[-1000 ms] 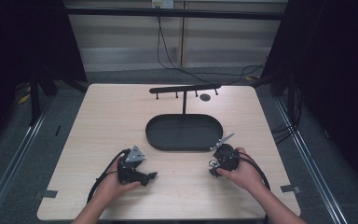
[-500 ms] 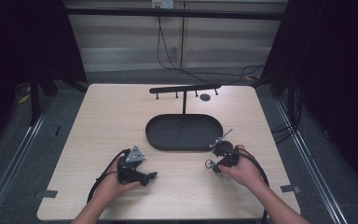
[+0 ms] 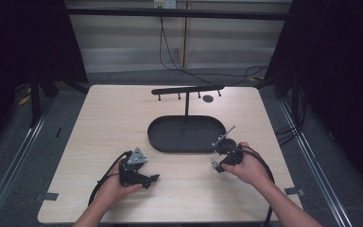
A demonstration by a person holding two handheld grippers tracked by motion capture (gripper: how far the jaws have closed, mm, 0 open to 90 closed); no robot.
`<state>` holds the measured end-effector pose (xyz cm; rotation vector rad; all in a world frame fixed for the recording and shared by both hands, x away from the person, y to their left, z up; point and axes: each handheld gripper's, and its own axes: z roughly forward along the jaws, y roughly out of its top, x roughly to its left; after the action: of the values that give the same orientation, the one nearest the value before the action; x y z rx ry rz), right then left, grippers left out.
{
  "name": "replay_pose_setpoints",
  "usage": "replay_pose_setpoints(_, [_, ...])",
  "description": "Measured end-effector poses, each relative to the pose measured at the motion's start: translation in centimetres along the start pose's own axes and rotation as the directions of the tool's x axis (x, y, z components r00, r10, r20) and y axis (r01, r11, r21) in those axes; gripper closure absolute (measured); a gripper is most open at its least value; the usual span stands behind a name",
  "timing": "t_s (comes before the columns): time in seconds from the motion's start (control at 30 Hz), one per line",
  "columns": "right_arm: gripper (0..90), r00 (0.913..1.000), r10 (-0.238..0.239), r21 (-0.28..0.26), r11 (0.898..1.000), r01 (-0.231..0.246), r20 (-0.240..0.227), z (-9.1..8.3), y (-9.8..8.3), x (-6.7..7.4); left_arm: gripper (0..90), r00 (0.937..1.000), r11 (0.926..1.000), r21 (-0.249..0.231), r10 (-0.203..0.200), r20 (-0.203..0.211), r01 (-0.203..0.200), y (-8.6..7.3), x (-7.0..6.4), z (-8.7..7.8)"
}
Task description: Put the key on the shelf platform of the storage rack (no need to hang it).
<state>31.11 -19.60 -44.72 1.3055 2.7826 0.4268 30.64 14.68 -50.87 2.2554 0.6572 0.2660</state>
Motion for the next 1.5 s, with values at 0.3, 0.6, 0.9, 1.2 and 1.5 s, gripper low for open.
replay_pose_setpoints(0.3, [68.6,0.9999,-0.011,-0.029,1.0,0.011,0.0,-1.6,1.1,-0.3,14.9,1.0,1.0,0.001,-0.001,0.001,0.001,0.0,0.0,0.0])
replay_pose_setpoints(0.6, [68.7,0.9998,-0.021,-0.032,0.999,0.021,0.002,-2.5,2.0,-0.4,14.9,1.0,1.0,0.001,-0.002,0.001,0.002,0.0,0.0,0.0])
replay_pose_setpoints(0.9, [68.6,0.9995,-0.031,-0.024,0.999,0.031,0.012,-2.9,2.9,-0.5,14.9,1.0,1.0,0.001,-0.002,0.001,0.002,0.0,0.0,0.0])
replay_pose_setpoints(1.2, [68.6,0.9995,-0.028,-0.026,0.999,0.028,0.013,-3.7,3.9,-0.5,14.9,1.0,1.0,0.001,-0.002,0.001,0.002,0.0,0.0,0.0])
replay_pose_setpoints(1.5, [68.6,0.9995,-0.024,-0.045,0.999,0.025,0.018,-4.1,4.5,-0.9,14.9,1.0,1.0,0.002,0.0,0.001,0.0,0.0,0.0,0.0])
